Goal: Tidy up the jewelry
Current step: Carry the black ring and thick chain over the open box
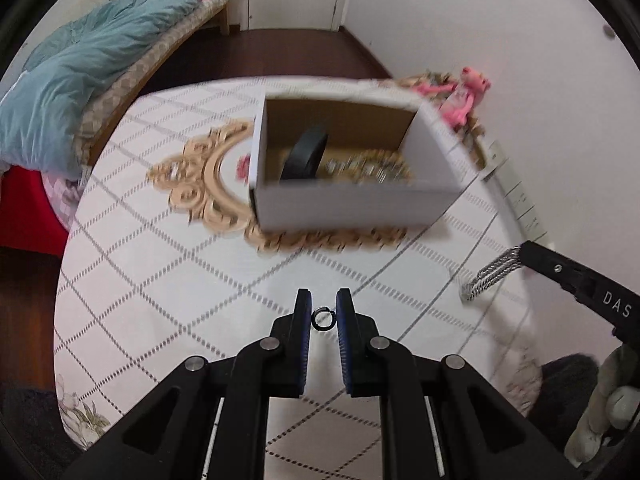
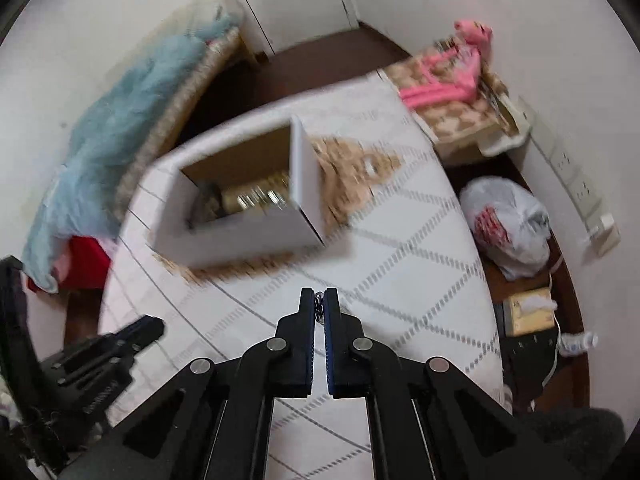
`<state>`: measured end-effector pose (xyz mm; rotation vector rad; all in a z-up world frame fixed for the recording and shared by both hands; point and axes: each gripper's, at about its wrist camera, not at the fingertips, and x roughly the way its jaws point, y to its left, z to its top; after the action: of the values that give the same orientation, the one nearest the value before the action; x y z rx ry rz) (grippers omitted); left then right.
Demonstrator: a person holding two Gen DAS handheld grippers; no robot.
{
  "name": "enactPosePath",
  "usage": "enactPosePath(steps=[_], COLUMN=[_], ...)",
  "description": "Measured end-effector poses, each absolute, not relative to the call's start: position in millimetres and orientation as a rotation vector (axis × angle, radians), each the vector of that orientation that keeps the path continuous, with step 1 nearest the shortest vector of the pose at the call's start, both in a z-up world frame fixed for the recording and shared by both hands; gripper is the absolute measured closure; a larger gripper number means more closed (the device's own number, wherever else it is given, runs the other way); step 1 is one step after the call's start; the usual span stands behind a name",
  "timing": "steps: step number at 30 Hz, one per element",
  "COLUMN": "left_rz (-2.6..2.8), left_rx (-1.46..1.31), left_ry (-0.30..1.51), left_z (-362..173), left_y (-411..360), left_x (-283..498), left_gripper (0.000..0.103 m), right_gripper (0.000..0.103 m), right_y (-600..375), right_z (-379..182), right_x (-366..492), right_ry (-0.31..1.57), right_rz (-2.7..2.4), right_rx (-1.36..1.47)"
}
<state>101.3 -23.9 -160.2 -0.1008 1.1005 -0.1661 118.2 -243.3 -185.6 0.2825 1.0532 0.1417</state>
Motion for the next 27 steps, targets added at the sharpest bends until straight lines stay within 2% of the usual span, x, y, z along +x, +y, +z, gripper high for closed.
enactPosePath(steps=[6, 12, 19, 27], left_rz=[-0.212, -0.232, -0.247, -0.282], left_rx=[-0.131, -0.119, -0.148, -0.139], left_ry=[1.008, 0.993, 1.104, 1.230], left_z=[-107, -89, -116, -148], left_y=[-26, -24, -19, -34], left_x=[136, 188, 249, 291], left_gripper=[0.093, 0.093, 0.093, 0.092], right_gripper=[0.099, 0.099, 0.099, 0.099], right_y=[-235, -216, -199, -201], right_z=[-132, -102, -137, -184], right_x=[142, 187, 241, 266], right_ry=[0.971, 0.942, 1.062, 1.192], right_rz=[0.202, 0.257, 0.279, 0.297], right_rx=[0.305, 0.267, 0.253, 0.300])
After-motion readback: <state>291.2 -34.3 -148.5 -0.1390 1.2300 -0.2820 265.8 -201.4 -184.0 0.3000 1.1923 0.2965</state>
